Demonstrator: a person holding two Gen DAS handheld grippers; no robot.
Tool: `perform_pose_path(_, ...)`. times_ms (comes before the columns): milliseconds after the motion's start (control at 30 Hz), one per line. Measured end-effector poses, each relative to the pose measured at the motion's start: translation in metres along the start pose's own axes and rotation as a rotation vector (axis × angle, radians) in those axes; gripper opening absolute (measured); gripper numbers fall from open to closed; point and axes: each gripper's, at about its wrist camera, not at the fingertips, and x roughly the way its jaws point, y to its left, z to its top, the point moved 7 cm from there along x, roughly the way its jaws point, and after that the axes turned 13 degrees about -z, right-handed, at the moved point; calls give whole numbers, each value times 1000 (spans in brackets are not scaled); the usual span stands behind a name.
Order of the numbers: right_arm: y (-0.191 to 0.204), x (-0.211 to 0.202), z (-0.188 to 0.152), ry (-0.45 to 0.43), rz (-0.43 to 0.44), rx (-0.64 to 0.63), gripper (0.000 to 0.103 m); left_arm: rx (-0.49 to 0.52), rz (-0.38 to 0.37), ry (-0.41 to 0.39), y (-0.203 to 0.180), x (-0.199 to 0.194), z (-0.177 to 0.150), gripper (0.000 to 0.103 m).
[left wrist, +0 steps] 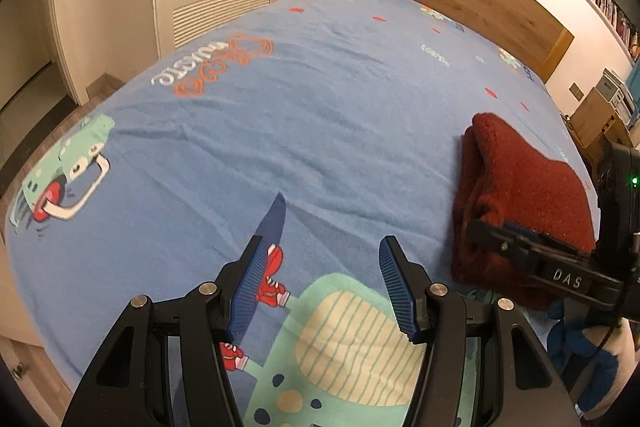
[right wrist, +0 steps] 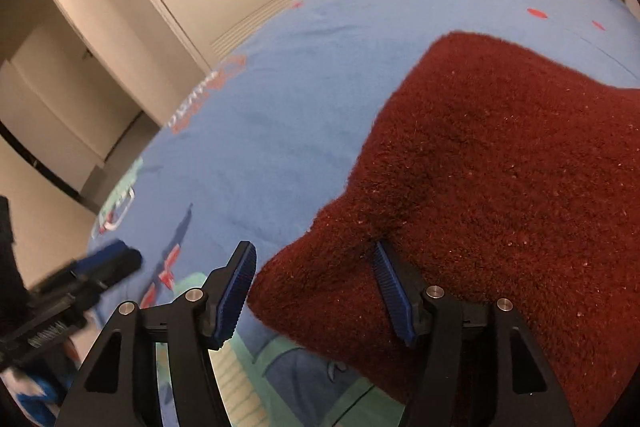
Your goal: Fold small clothes
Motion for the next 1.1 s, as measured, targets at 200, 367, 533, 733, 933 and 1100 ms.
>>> perform_pose_path(200,1,-33,3,-39,34,11,64,39,-60,-15,-29,-6,25,56)
perform_pose_path(367,-7,-67,-2,-95,67,30,66,89,-149,-2,-65,0,47,64)
perform_pose_path(533,-41,-110,-10,-178,69,102,73,172,-250,70,-109,30,57,68)
perform_pose_path(733,-137,-138,-27,-231,-43,320,81,158,-375,212,-137,99,58,70)
perform_pose_path(933,-195,-103,-47,-123,0,526,82,121,-428,323,-135,152,61,70)
perform_pose_path(1100,-206,-73,-53,-72,75,605,94,146,-472,409,-130,174,50,71)
